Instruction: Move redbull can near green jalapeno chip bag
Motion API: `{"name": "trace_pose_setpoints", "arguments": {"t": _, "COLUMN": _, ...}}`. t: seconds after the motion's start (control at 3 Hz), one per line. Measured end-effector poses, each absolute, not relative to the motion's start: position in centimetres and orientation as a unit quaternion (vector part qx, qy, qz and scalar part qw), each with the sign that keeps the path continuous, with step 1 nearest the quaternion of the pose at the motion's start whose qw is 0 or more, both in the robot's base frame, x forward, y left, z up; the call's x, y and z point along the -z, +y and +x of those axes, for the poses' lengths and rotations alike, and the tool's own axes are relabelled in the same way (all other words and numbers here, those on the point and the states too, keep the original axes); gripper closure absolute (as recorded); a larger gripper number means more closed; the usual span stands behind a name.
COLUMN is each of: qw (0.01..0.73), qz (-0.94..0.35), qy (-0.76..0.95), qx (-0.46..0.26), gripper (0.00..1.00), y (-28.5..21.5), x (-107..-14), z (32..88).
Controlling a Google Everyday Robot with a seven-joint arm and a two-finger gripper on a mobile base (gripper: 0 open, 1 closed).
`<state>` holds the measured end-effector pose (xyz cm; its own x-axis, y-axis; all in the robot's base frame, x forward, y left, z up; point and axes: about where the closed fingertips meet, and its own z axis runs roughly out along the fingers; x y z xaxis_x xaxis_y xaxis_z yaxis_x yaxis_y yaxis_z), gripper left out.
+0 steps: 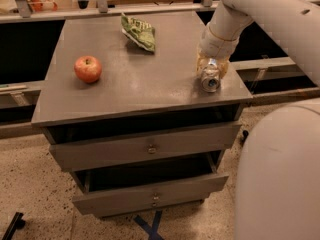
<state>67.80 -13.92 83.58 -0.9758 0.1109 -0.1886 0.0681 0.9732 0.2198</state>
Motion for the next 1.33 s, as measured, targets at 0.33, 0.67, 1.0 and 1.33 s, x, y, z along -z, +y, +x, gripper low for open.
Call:
{"name": "trace_pose_setpoints", "arguments": {"t": 0.33, "qw": 0.1, "qz": 0.045, "qy": 0.988, "qx": -0.107, "gripper": 1.0, "y": -13.9, "x": -83.6, "z": 67.8}}
{"name": "trace_pose_setpoints", "arguments": {"t": 0.67, "qw": 0.135, "qz": 0.032, "qy": 0.983, "qx": -0.117, "gripper": 1.0, "y": -13.3, "x": -85.7, "z": 67.1}}
{"name": "trace_pose_setpoints", "arguments": {"t": 1.0, "qw": 0.221, "qz": -0.014, "qy": 0.965, "qx": -0.14, "gripper": 1.0, "y": -12.7, "x": -90.3, "z": 63.4}}
{"name": "trace_pose_setpoints", "arguments": {"t": 1.33, "qw": 0.33, "qz": -0.053, "qy": 0.924, "qx": -0.185, "gripper": 1.0, "y": -10.5, "x": -98.4, "z": 58.3}}
